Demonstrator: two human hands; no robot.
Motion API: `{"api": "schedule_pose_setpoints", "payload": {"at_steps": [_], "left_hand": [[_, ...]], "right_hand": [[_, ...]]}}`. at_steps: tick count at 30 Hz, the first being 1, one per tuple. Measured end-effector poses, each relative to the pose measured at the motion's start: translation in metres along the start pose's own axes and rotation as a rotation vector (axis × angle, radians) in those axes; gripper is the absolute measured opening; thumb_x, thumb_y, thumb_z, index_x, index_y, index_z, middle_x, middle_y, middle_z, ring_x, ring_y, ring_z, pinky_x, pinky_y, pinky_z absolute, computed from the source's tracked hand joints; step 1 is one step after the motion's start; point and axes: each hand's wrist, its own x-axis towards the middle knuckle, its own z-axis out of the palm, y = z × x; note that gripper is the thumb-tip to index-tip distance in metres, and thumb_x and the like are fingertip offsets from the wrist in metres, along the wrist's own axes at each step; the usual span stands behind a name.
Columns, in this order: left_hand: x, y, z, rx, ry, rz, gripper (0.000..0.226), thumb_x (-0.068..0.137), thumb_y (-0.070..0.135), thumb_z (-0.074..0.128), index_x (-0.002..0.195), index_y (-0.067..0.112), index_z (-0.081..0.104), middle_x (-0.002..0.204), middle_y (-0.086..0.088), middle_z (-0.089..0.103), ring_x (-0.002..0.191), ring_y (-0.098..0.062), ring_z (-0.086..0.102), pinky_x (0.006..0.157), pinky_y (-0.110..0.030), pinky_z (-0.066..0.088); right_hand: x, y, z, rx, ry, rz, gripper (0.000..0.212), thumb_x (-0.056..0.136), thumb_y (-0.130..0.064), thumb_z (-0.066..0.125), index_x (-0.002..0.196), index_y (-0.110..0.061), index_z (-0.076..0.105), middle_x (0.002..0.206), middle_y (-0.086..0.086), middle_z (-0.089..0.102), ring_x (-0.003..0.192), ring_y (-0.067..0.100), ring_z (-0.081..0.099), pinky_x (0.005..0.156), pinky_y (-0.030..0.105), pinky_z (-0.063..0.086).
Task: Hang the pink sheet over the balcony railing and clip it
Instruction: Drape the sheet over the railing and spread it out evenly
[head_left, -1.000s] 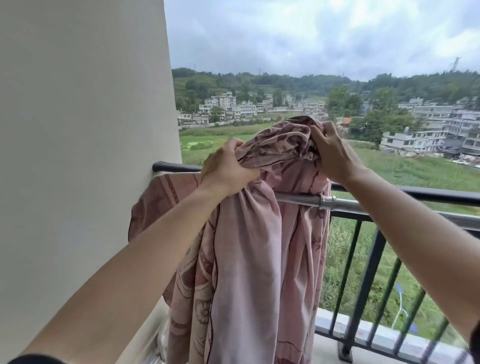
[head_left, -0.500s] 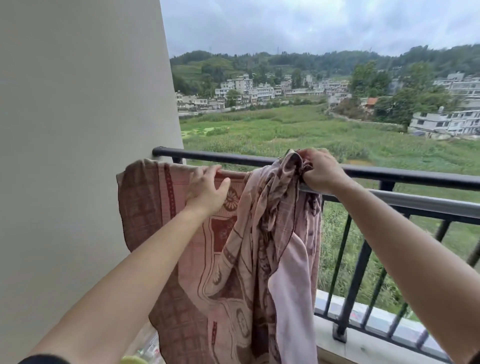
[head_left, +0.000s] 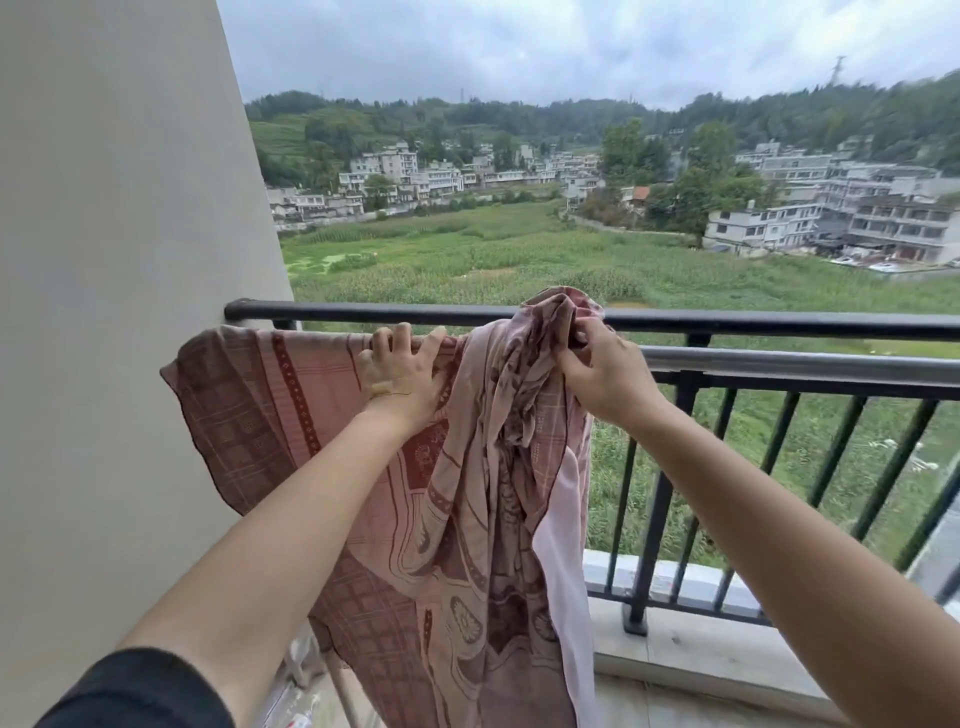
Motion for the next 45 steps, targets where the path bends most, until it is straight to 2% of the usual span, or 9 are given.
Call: {"api": "schedule_pose_setpoints", "payload": {"at_steps": [6, 9, 12, 18, 23, 31, 38, 42, 45], "left_hand": [[0.016, -0.008, 0.016, -0.021, 0.127, 0.008, 0.045, 0.093, 0.014, 0.043, 0.134, 0.032, 0.041, 0.131, -0.010, 0.035, 0.120, -0.033, 0.030, 0.098, -0.050, 0.028], [0.022, -0.019, 0.026, -0.087, 0.198, 0.034, 0.047, 0.091, 0.008, 0.043, 0.132, 0.031, 0.042, 0.129, -0.012, 0.033, 0.121, -0.031, 0.026, 0.099, -0.052, 0.026], [0.029, -0.023, 0.031, -0.079, 0.229, 0.064, 0.051, 0.086, 0.006, 0.048, 0.129, 0.031, 0.040, 0.126, -0.011, 0.030, 0.120, -0.032, 0.024, 0.096, -0.053, 0.024], [0.043, -0.019, 0.036, -0.141, 0.272, 0.102, 0.057, 0.080, 0.002, 0.052, 0.127, 0.031, 0.037, 0.124, -0.009, 0.030, 0.119, -0.031, 0.024, 0.092, -0.052, 0.029], [-0.044, -0.083, -0.013, -0.164, 0.282, 0.136, 0.057, 0.079, 0.002, 0.051, 0.128, 0.029, 0.038, 0.124, -0.011, 0.032, 0.120, -0.032, 0.026, 0.093, -0.053, 0.028], [-0.040, -0.083, -0.021, -0.154, 0.222, 0.071, 0.050, 0.083, 0.006, 0.051, 0.129, 0.026, 0.046, 0.128, -0.012, 0.036, 0.121, -0.033, 0.027, 0.096, -0.055, 0.030], [-0.037, -0.071, -0.060, -0.414, 0.208, -0.127, 0.046, 0.091, 0.041, 0.033, 0.117, 0.019, 0.064, 0.130, -0.015, 0.044, 0.125, -0.030, 0.033, 0.103, -0.049, 0.024], [-0.061, -0.055, -0.077, -0.510, 0.389, 0.278, 0.076, 0.077, 0.082, 0.037, 0.113, 0.021, 0.065, 0.123, -0.007, 0.049, 0.114, -0.025, 0.042, 0.095, -0.040, 0.035], [-0.073, -0.037, -0.084, -0.406, 0.382, 0.441, 0.078, 0.069, 0.084, 0.053, 0.119, 0.025, 0.065, 0.118, -0.006, 0.054, 0.108, -0.023, 0.048, 0.091, -0.036, 0.034]], "right_hand": [[0.000, -0.011, 0.019, 0.621, -0.054, 0.396, 0.034, 0.089, -0.039, 0.039, 0.119, -0.023, 0.047, 0.111, 0.010, 0.067, 0.101, 0.028, 0.066, 0.089, 0.054, 0.056], [0.000, -0.022, 0.012, 0.376, 0.112, 0.352, 0.039, 0.097, -0.054, 0.045, 0.112, -0.019, 0.052, 0.100, 0.004, 0.067, 0.088, 0.020, 0.067, 0.073, 0.042, 0.058], [-0.001, -0.012, -0.007, 0.067, 0.215, 0.232, 0.045, 0.090, -0.061, 0.058, 0.108, -0.020, 0.056, 0.083, -0.009, 0.063, 0.065, 0.005, 0.058, 0.053, 0.023, 0.041], [-0.004, -0.004, -0.014, -0.019, 0.006, 0.336, 0.076, 0.081, -0.084, 0.039, 0.104, -0.018, 0.070, 0.097, -0.004, 0.072, 0.092, 0.015, 0.066, 0.085, 0.040, 0.055], [-0.095, -0.083, -0.008, 0.102, 0.064, 0.205, 0.024, 0.100, -0.034, 0.055, 0.106, -0.018, 0.072, 0.090, 0.000, 0.074, 0.084, 0.022, 0.069, 0.082, 0.044, 0.058], [-0.101, -0.047, -0.051, 0.177, 0.400, 0.425, 0.032, 0.104, -0.031, 0.030, 0.097, -0.009, 0.050, 0.092, 0.011, 0.062, 0.085, 0.032, 0.063, 0.077, 0.055, 0.056], [-0.102, -0.070, -0.044, 0.619, 0.151, 0.379, 0.030, 0.109, -0.027, 0.027, 0.100, -0.015, 0.052, 0.101, 0.007, 0.068, 0.092, 0.020, 0.066, 0.086, 0.038, 0.050], [-0.101, -0.094, -0.028, 0.653, 0.012, 0.215, 0.025, 0.107, -0.014, 0.036, 0.106, -0.022, 0.059, 0.111, 0.000, 0.067, 0.098, 0.009, 0.063, 0.082, 0.023, 0.045], [-0.097, -0.111, -0.015, 0.683, -0.075, 0.146, 0.032, 0.105, -0.006, 0.039, 0.119, -0.023, 0.062, 0.120, -0.004, 0.067, 0.103, 0.000, 0.062, 0.079, 0.012, 0.045]]}}
